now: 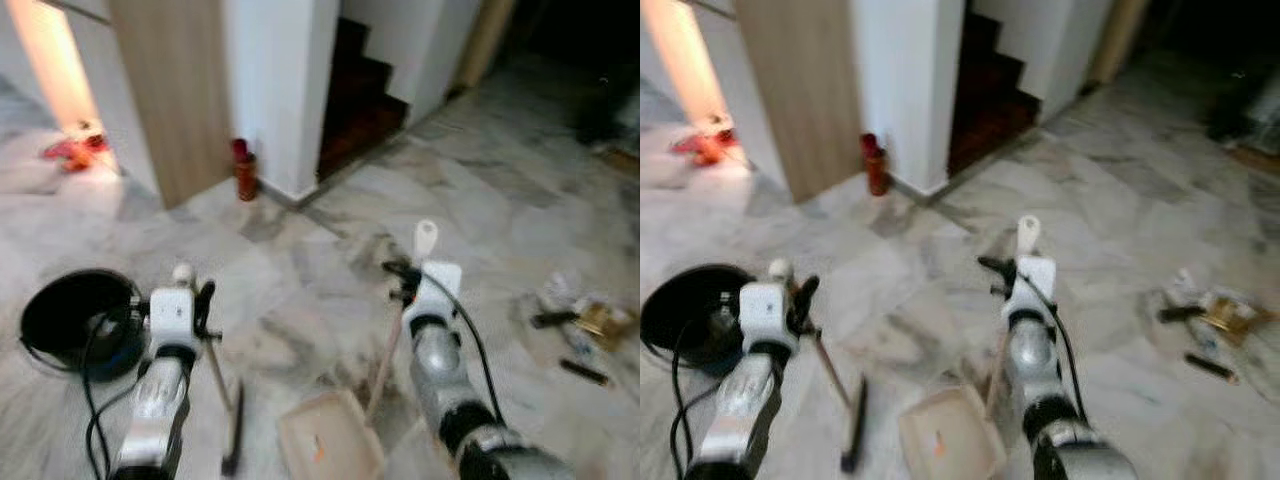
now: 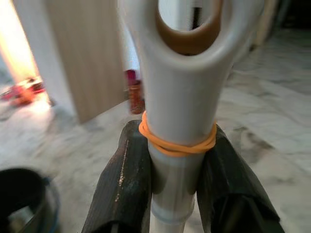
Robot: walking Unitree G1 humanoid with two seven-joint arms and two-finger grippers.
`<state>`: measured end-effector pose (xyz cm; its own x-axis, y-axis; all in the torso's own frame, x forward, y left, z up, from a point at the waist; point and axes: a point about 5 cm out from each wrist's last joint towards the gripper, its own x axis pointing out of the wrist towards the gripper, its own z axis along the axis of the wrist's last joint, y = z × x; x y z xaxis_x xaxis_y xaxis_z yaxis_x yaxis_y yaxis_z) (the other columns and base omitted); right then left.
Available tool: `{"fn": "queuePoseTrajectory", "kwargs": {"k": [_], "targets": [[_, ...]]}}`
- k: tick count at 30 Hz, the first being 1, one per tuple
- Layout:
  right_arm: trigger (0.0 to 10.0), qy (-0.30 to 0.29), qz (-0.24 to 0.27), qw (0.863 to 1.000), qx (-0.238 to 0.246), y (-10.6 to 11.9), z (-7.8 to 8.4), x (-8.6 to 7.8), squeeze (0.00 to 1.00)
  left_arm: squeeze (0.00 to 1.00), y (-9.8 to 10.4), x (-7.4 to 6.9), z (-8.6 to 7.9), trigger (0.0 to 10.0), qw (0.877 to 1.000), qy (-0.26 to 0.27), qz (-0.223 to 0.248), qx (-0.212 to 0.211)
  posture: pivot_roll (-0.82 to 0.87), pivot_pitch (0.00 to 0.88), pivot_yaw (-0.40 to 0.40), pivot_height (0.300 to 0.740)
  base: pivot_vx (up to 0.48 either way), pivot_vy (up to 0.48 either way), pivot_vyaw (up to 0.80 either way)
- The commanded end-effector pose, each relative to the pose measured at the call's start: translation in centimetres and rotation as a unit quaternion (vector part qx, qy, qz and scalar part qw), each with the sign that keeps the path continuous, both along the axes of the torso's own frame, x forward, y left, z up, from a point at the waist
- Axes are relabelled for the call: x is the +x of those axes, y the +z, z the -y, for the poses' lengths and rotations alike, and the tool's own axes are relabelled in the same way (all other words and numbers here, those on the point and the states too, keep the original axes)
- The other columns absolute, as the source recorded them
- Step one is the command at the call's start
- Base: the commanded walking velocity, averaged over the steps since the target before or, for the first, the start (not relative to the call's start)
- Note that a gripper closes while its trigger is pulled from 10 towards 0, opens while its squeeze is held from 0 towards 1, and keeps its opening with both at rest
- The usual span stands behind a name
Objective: Sweep floor
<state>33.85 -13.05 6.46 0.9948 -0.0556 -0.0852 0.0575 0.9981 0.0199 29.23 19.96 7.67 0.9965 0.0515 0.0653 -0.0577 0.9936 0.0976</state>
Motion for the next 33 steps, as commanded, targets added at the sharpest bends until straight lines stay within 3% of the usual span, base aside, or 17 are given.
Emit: {"fn": "queuePoseTrajectory", "kwargs": {"k": [1, 28, 33], "targets": [[10.0, -0.012, 0.01, 1.0, 0.004, 0.47, 0.65, 0.26, 0.0, 0.0, 0.8, 0.4, 0.32, 10.0, 1.0, -0.005, 0.017, 0.003, 0.08, 0.012, -0.041, 0.74, 0.0, 0.0, -0.8], [10.0, -0.012, 0.01, 1.0, 0.004, 0.31, 0.55, 0.12, 0.0, 0.0, 0.6, 0.28, 0.86, 10.0, 1.0, -0.022, 0.018, -0.006, 0.07, 0.0, -0.033, 0.74, 0.0, 0.0, -0.8], [10.0, -0.013, 0.018, 1.0, 0.006, 0.49, 0.53, 0.14, 0.0, 0.0, 0.61, 0.29, 0.91, 10.0, 0.999, -0.025, 0.017, -0.01, 0.07, 0.0, -0.034, 0.74, 0.0, 0.0, 0.0]]}}
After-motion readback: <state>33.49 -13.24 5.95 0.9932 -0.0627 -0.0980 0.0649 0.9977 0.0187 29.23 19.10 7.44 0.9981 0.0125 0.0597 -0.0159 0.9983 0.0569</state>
